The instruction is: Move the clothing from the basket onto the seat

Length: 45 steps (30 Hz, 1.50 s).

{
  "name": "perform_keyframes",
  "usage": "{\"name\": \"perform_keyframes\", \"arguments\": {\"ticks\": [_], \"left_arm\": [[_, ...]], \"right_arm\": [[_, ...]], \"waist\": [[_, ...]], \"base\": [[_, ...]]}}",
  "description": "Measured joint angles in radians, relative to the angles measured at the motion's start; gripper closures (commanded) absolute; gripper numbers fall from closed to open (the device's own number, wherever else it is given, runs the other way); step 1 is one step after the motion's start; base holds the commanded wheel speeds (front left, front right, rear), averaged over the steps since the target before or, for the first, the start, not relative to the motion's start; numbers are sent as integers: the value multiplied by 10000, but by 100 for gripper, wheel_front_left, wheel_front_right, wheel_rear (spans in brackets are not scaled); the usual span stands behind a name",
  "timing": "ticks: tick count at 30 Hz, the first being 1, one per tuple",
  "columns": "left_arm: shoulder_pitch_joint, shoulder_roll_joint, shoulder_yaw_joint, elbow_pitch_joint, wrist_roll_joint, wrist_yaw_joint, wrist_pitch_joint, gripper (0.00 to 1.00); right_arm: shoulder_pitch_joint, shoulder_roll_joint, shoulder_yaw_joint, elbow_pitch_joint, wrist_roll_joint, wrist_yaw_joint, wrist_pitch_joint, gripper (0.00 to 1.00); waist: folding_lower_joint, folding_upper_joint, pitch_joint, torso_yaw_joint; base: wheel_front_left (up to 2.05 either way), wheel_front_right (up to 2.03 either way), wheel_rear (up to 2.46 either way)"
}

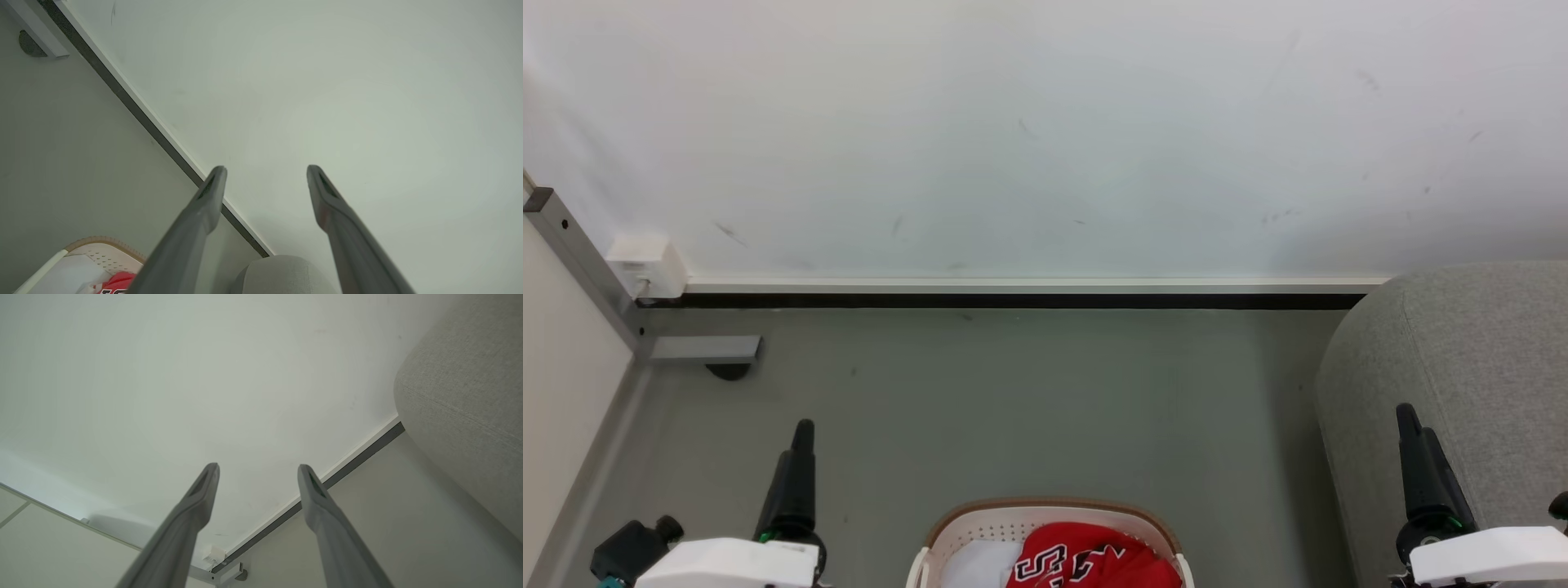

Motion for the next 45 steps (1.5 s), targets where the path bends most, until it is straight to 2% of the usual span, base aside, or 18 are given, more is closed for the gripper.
{"name": "perform_keyframes", "arguments": {"ticks": [7,14,24,45], "left_arm": [[39,4,-203,-161,1837,372,-270,0],[79,8,-362,-198,3137,700,-485,0],[127,15,-593,-163,4339,869,-784,0],[193,33,-844,-224,6608,1133,-1313,0]], "right_arm": [[-76,23,86,-88,-1682,0,-244,0],[-76,38,303,-127,-2738,0,-479,0],[-115,-2,746,468,-3898,0,-769,0],[-303,-17,1162,412,-5889,0,-1302,0]], "waist": [[0,0,-18,-5],[0,0,-26,-15],[0,0,-39,-18],[0,0,-17,-72]], "base": [[0,0,0],[0,0,0],[0,0,0],[0,0,0]]}}
